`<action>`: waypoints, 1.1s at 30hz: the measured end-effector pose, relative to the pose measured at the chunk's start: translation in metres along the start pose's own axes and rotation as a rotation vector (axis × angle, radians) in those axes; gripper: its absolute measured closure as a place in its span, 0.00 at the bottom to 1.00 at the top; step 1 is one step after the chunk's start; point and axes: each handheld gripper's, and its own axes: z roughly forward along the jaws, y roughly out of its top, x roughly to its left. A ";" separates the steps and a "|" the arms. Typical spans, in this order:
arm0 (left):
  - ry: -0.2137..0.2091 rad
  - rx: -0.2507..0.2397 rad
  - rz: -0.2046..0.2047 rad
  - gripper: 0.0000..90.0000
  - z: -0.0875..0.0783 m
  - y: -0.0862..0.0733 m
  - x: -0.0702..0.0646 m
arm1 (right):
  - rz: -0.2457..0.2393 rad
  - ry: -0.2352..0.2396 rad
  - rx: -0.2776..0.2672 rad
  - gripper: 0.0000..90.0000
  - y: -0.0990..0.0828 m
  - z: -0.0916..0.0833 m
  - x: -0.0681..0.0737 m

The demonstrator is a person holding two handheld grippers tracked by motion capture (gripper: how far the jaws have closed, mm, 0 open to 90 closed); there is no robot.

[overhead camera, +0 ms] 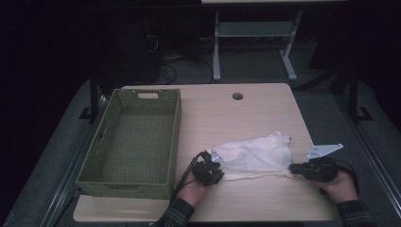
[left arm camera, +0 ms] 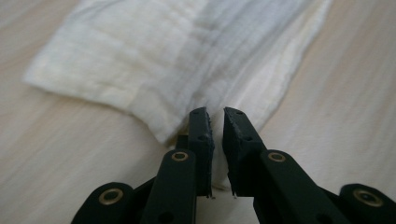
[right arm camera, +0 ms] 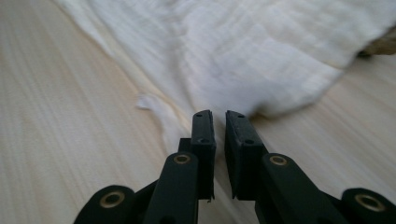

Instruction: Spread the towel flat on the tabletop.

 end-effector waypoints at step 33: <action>-0.027 0.019 -0.028 0.92 -0.009 -0.010 0.002 | -0.043 0.014 0.034 1.00 -0.002 0.003 0.013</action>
